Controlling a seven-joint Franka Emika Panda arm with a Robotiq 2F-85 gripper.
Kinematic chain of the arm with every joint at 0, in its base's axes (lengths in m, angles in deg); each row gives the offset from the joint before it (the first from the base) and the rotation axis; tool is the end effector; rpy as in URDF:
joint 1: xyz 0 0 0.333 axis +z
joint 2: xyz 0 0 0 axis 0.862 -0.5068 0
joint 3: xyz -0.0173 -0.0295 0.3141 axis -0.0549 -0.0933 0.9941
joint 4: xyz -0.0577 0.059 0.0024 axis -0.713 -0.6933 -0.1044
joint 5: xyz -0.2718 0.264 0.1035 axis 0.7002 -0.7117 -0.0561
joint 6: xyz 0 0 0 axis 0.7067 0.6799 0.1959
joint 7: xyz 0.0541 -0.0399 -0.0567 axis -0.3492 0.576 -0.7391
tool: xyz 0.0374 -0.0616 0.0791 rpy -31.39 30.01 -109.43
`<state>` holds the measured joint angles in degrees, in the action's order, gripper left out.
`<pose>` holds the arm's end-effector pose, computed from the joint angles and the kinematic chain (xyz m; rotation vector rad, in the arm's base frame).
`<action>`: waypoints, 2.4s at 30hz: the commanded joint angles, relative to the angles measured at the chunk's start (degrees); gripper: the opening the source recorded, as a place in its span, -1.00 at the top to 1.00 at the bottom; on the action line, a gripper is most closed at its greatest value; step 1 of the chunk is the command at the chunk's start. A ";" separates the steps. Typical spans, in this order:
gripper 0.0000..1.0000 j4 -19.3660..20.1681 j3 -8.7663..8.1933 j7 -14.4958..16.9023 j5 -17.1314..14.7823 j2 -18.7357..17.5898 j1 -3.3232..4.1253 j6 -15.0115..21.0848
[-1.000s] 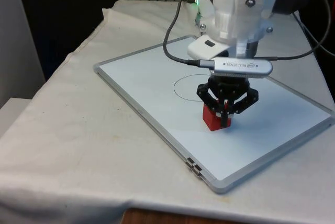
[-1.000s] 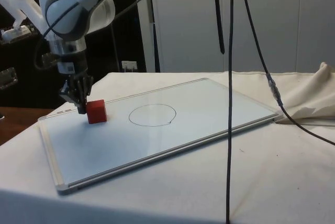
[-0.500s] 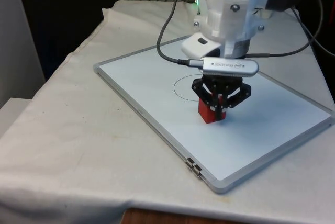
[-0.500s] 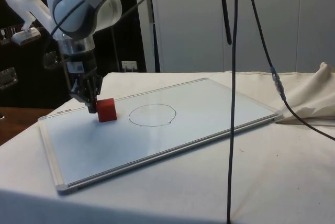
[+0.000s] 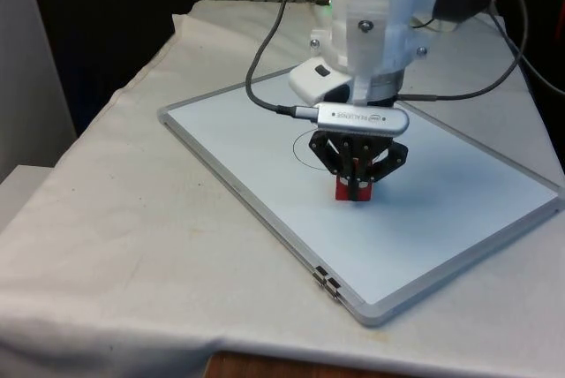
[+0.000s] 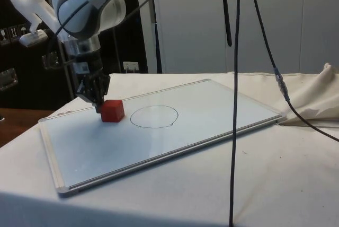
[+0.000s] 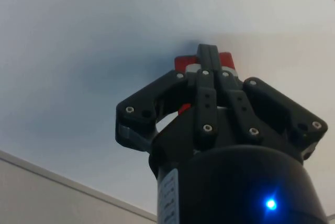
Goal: Push the cube into the marked area.
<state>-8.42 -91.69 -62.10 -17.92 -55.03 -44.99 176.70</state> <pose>0.7264 0.0209 0.2074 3.0895 -0.2062 -0.0552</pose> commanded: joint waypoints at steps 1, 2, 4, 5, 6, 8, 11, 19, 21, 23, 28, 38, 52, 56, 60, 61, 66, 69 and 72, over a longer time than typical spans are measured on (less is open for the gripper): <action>1.00 -0.29 -0.11 -0.40 0.00 -0.11 -0.11 -0.97; 1.00 -0.06 -0.06 -0.17 0.00 0.00 -0.06 -0.29; 1.00 -0.40 -0.29 -0.69 0.06 -0.17 -0.11 -1.66; 1.00 -0.52 -0.40 -1.03 0.11 -0.17 -0.17 -2.41; 1.00 -0.63 -0.52 -1.20 0.17 -0.23 -0.23 -2.81; 1.00 -0.74 -0.63 -1.49 0.29 -0.23 -0.29 -3.50; 1.00 -0.63 -0.92 -1.66 0.17 -0.06 -0.34 -4.81; 1.00 1.09 -0.97 -1.49 0.11 1.15 -0.11 -6.36; 1.00 0.57 -0.92 -1.49 0.17 0.80 -0.23 -7.16; 1.00 2.35 -0.80 -1.26 0.29 1.89 0.23 -6.42; 1.00 3.95 -0.46 -0.34 0.80 2.86 0.63 -6.36; 1.00 3.84 0.17 1.15 1.38 2.64 0.86 -7.16; 1.00 6.70 1.32 2.75 4.53 4.24 1.78 -6.53; 1.00 7.91 1.55 2.69 5.50 5.04 1.83 -6.53; 1.00 10.14 1.89 2.81 6.76 6.42 1.83 -6.36; 1.00 10.60 1.95 2.86 6.99 6.70 1.83 -6.30; 1.00 12.38 2.23 2.92 8.14 7.85 1.78 -6.02; 1.00 14.09 2.46 3.27 9.05 8.82 1.72 -5.79; 1.00 14.27 2.58 3.32 9.34 8.88 1.55 -6.36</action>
<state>6.19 -89.12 -58.67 -8.46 -45.98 -43.45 170.45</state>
